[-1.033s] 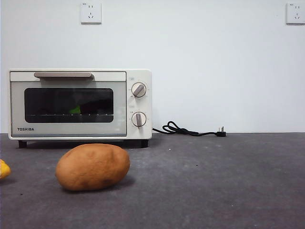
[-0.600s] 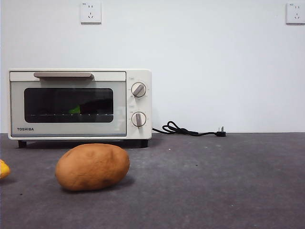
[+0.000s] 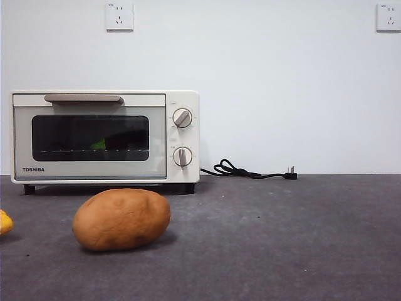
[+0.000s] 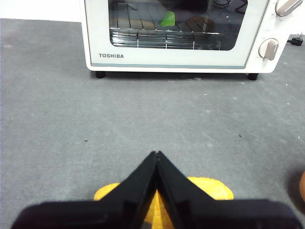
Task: Take the eggplant from the table,put the eggplant in the oven
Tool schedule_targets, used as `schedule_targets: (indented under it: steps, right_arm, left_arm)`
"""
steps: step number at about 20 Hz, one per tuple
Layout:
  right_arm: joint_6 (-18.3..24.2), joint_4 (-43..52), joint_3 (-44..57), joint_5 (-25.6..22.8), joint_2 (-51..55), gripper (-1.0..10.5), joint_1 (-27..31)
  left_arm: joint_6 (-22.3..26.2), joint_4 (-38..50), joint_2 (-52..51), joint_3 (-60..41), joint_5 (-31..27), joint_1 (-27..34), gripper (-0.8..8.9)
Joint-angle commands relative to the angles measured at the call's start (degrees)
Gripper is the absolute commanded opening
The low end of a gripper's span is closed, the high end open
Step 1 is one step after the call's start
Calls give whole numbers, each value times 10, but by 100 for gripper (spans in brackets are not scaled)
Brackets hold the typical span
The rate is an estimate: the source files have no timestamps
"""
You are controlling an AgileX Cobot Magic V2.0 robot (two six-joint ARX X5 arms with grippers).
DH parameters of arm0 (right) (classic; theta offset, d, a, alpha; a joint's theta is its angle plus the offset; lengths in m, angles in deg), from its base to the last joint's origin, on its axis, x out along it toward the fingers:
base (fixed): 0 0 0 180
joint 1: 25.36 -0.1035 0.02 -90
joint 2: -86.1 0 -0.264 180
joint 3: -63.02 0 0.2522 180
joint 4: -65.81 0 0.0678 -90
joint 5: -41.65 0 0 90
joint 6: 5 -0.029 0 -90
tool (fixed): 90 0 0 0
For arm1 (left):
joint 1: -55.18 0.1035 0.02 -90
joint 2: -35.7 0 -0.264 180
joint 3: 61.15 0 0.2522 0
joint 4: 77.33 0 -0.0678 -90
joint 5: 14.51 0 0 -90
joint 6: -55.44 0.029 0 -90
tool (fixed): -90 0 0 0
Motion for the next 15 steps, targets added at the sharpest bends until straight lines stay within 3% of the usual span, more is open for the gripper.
schedule_targets:
  steps: [1,13,15]
  right_arm:
    - [-4,-14,5,-3,1,1,0]
    - [-3,-14,5,-3,1,1,-1]
    - [24,-14,5,-21,1,1,1]
  left_arm:
    - [-4,4,2,-5,-2,1,-4]
    - [-4,4,3,-5,-2,1,-4]
    - [-4,4,3,-5,-2,1,-4]
